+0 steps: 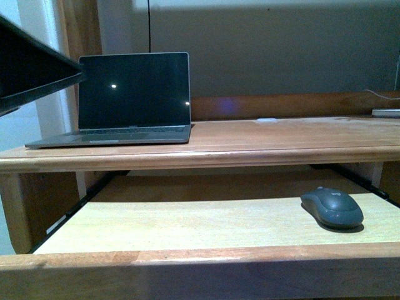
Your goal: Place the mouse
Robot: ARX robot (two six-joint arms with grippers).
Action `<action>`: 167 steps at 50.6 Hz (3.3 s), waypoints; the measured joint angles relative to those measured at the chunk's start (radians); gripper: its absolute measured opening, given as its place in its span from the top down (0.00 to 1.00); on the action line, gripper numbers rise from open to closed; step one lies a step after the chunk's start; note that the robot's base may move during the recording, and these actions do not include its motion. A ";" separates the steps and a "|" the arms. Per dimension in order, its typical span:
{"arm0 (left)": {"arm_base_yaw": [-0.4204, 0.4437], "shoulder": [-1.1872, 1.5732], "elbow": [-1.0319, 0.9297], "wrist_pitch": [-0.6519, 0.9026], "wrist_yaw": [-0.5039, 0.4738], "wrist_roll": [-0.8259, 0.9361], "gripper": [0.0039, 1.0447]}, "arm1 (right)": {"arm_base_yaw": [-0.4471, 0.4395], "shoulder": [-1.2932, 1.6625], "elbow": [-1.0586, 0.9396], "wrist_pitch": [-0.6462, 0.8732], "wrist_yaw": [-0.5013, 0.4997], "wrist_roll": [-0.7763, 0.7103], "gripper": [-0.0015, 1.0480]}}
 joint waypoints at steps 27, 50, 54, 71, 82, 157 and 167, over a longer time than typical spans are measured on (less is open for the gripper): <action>0.078 -0.866 -0.460 -0.454 -0.420 0.212 0.92 | 0.028 0.605 0.283 0.296 -0.171 0.189 0.07; 0.246 -0.931 -0.531 -0.446 -0.259 0.219 0.98 | 0.572 1.308 0.895 0.222 0.141 -0.019 0.07; 0.246 -0.940 -0.542 -0.446 -0.259 0.219 0.98 | 0.597 1.406 0.972 0.128 0.215 -0.015 0.07; 0.246 -0.988 -0.591 -0.438 -0.259 0.219 0.98 | 0.586 1.603 1.072 0.019 0.376 0.042 0.07; 0.246 -0.988 -0.591 -0.438 -0.259 0.219 0.98 | 0.524 1.650 1.081 0.066 0.411 0.035 0.07; 0.246 -0.988 -0.591 -0.438 -0.259 0.221 0.07 | 0.558 1.979 1.825 -0.180 0.470 0.079 0.47; 0.246 -0.988 -0.591 -0.438 -0.259 0.221 0.07 | 0.570 2.171 2.028 -0.168 0.534 0.032 0.47</action>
